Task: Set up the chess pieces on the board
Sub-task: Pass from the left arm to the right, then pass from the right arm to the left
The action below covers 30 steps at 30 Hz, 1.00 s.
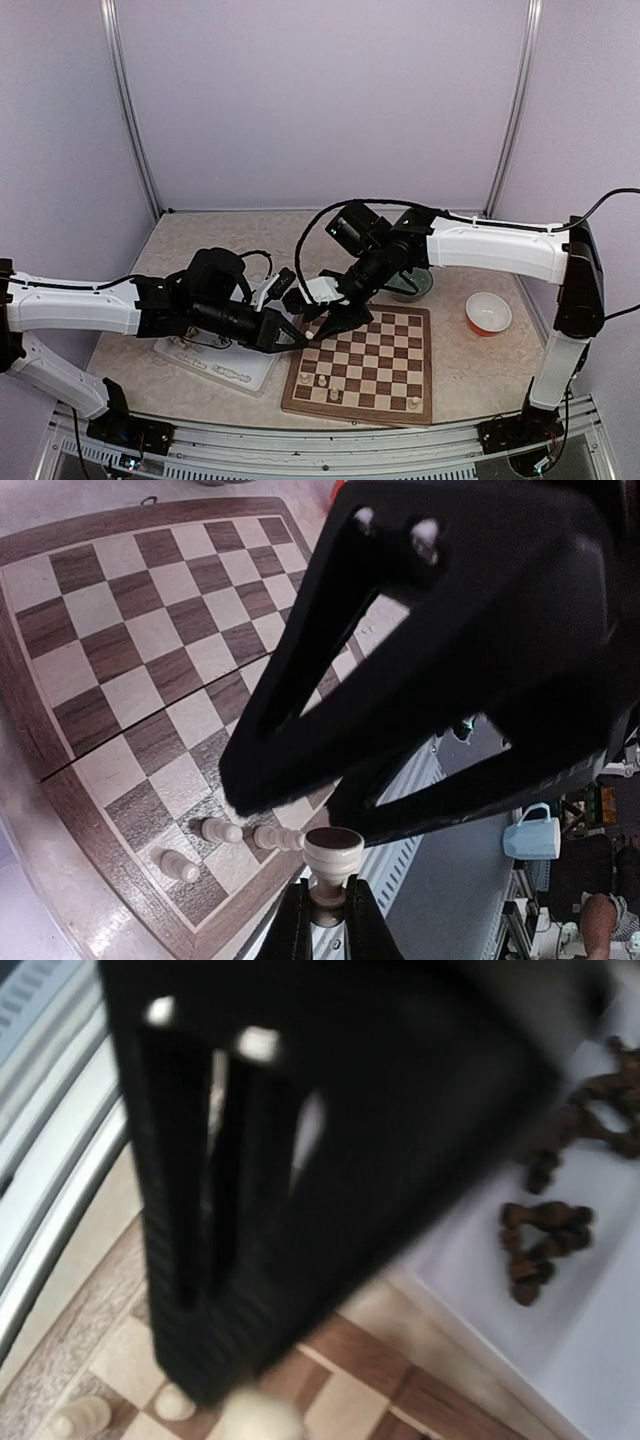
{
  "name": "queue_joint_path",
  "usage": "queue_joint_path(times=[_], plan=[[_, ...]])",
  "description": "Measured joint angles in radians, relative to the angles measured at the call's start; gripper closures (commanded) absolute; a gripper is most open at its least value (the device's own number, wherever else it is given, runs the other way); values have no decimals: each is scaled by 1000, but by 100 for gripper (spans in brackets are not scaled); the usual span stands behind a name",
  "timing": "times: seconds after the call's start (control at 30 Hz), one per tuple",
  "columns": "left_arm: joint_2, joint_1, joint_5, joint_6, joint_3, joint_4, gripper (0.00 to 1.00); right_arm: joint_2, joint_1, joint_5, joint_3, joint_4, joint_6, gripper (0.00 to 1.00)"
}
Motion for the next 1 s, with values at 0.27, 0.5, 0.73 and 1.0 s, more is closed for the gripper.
queue_joint_path(times=[0.27,0.5,0.73,1.0], plan=[[11,10,78,-31,0,21,97,14,71,102,0,-19,-54,71],[13,25,89,-49,-1,42,77,14,82,145,-2,-17,-59,93],[-6,21,18,-36,-1,20,57,10,52,112,-51,11,9,94],[-226,-75,-320,42,-15,0,57,-40,-143,-185,-116,89,210,94]])
